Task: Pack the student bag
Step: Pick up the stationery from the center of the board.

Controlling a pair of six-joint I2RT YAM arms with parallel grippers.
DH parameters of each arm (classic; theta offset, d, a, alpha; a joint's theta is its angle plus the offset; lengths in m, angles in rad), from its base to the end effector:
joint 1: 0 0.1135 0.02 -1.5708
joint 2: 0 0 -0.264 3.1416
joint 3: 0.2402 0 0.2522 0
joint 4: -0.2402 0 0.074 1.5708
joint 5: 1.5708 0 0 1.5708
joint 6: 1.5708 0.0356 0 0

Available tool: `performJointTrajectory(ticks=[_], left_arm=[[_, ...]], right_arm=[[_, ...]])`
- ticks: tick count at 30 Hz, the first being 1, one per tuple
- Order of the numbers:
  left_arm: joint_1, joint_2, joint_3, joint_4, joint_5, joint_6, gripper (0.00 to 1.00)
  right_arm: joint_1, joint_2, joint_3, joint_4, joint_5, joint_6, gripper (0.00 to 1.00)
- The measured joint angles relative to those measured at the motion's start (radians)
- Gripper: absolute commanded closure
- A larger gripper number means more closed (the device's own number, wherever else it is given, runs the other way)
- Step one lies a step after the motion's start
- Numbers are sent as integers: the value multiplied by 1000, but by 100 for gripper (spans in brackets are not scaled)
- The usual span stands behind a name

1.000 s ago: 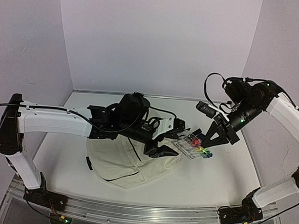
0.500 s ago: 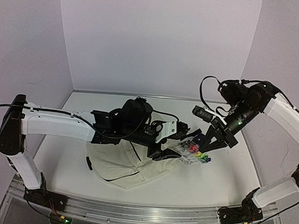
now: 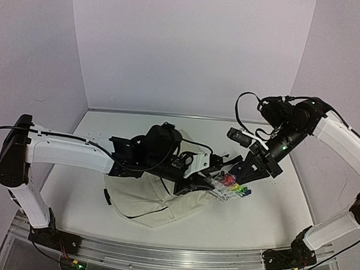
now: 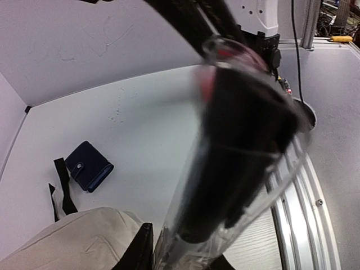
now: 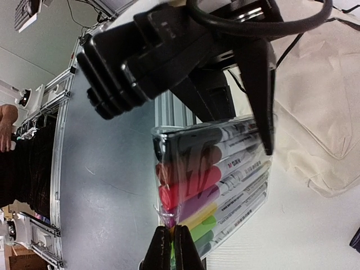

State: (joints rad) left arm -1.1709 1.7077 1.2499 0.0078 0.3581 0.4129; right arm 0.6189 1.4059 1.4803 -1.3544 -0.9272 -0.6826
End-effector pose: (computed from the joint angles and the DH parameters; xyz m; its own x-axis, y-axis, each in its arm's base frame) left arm 0.1438 -0.3723 0.2739 0.2404 0.3966 -0.8860 0.9707 -0.0931 0.2217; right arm 0.1821 0.1646 0.3606 -0.2680 -0.6556 -0.7059 -0.9073 -0.0746 0.4138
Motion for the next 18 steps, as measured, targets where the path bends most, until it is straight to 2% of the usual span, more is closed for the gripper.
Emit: performJointTrajectory(ticks=[1, 3, 5, 7, 10, 12, 15, 18], left_arm=[[0, -5, -9, 0, 12, -7, 98], [-5, -18, -29, 1, 20, -49, 100], [-7, -31, -40, 4, 20, -105, 100], [4, -44, -41, 10, 17, -196, 100], [60, -66, -62, 65, 30, -393, 100], [116, -94, -117, 129, 25, -537, 100], [190, -152, -223, 187, -8, -723, 100], [239, -208, -309, 205, -79, -894, 100]], right_arm=[[0, 2, 7, 3, 6, 15, 64], [0, 5, 25, 23, 35, 67, 40], [0, 8, 45, 51, 72, 123, 30], [2, 17, 71, 98, 135, 186, 24], [4, 53, 125, 181, 239, 278, 21], [4, 93, 167, 237, 310, 336, 20], [4, 170, 240, 306, 423, 408, 13], [0, 249, 325, 367, 534, 474, 13]])
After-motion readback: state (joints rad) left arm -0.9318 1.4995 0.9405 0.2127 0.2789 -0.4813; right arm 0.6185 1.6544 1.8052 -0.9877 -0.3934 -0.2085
